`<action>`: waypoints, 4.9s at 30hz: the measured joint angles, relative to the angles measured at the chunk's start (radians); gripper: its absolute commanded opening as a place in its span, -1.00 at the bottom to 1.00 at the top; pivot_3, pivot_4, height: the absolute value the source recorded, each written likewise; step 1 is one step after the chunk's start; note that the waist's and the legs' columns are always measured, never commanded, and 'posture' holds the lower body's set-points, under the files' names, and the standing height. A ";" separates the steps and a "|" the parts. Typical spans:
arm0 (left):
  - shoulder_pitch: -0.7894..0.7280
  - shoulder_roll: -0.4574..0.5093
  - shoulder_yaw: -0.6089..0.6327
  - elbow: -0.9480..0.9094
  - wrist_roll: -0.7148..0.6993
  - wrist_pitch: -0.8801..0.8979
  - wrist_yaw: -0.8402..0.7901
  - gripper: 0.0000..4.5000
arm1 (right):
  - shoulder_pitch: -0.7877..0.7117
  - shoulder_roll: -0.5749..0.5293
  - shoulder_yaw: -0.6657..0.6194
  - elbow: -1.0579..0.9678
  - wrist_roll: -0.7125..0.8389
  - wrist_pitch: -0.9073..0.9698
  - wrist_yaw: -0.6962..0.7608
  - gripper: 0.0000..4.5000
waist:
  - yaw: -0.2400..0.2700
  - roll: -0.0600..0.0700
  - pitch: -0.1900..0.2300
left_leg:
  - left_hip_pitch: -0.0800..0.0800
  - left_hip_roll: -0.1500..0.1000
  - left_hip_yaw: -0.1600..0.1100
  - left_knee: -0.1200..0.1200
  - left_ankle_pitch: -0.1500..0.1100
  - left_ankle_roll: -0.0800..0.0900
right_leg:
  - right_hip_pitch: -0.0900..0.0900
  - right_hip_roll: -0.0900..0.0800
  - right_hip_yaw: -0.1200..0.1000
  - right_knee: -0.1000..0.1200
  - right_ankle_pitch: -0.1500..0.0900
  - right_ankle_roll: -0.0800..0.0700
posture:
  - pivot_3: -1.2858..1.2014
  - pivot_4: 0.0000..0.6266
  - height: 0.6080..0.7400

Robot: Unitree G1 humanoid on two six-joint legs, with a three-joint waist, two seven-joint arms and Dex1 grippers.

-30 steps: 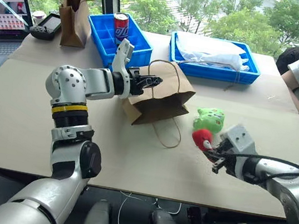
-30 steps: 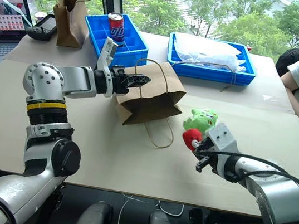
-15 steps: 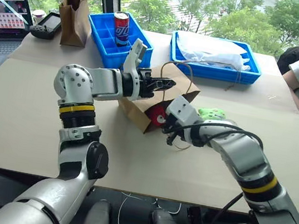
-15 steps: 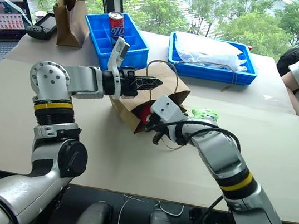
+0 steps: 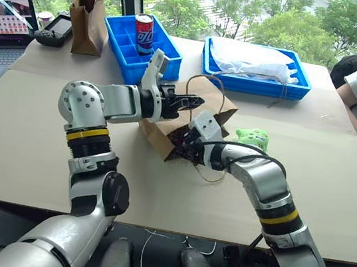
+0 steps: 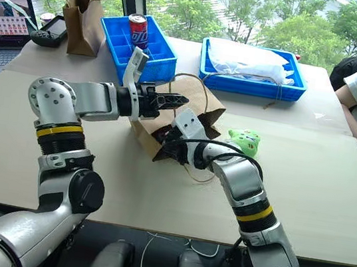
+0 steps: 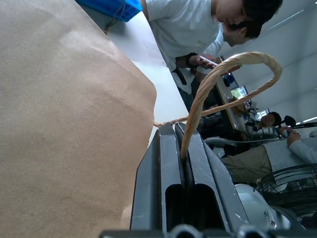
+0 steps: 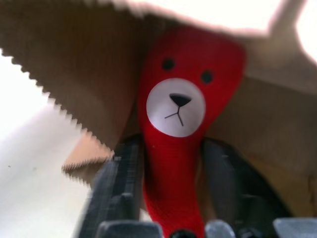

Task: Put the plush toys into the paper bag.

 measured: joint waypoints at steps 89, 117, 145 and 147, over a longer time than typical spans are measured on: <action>-0.026 -0.051 0.010 -0.016 -0.059 -0.012 0.045 -1.00 | 0.129 0.264 -0.314 0.179 0.107 -0.314 -0.200 -0.66 | -0.014 0.003 0.002 | 0.001 -0.011 -0.019 -0.003 0.001 -0.001 | 0.000 0.001 0.000 0.001 0.000 0.000 | 0.03 -0.52 0.62; -0.023 -0.001 -0.030 0.027 -0.061 -0.091 0.023 -1.00 | 0.408 -0.169 -0.397 -0.482 0.305 0.189 -0.099 0.98 | -0.001 0.003 0.002 | 0.000 -0.012 -0.020 -0.003 0.001 -0.002 | 0.002 0.000 -0.001 -0.002 0.000 0.001 | 0.03 -0.52 0.62; -0.026 0.021 -0.076 0.053 -0.074 -0.125 0.006 -1.00 | 0.425 -0.043 -0.134 -0.206 0.021 -0.174 -0.157 -0.55 | -0.003 0.002 0.002 | 0.000 -0.012 -0.021 -0.003 0.002 -0.002 | 0.001 0.000 0.000 -0.001 0.000 0.000 | 0.03 -0.52 0.62; -0.026 0.025 -0.077 0.053 -0.074 -0.129 0.006 -1.00 | 0.395 -0.035 -0.175 -0.206 0.044 -0.186 -0.140 -0.85 | -0.003 0.002 0.002 | 0.001 -0.012 -0.021 -0.003 0.002 -0.002 | 0.001 0.001 0.000 -0.001 0.000 0.000 | 0.03 -0.52 0.62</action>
